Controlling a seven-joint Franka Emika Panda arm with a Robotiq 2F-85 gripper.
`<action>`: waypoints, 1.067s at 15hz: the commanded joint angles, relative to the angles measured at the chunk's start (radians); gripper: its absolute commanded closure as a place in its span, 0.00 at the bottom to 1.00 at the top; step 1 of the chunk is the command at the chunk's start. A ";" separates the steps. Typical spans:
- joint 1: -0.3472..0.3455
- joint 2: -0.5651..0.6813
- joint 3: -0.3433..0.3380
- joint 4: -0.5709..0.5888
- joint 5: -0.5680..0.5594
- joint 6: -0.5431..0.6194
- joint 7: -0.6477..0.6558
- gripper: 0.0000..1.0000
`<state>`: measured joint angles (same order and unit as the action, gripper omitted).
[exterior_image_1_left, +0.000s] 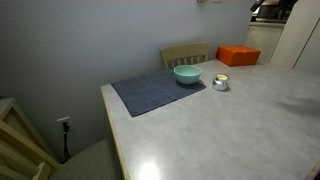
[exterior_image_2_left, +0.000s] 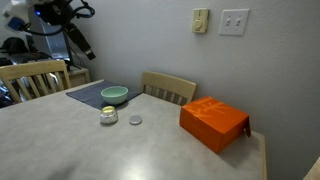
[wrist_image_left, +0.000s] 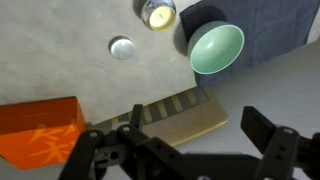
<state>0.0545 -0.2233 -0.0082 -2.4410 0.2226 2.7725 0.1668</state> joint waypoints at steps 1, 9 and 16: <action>-0.034 0.017 0.010 0.013 -0.030 -0.012 0.053 0.00; -0.133 0.048 0.032 0.059 -0.296 -0.115 0.234 0.00; -0.113 0.150 0.023 0.176 -0.334 -0.281 0.223 0.00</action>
<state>-0.0548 -0.1510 0.0022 -2.3441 -0.0935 2.5533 0.4017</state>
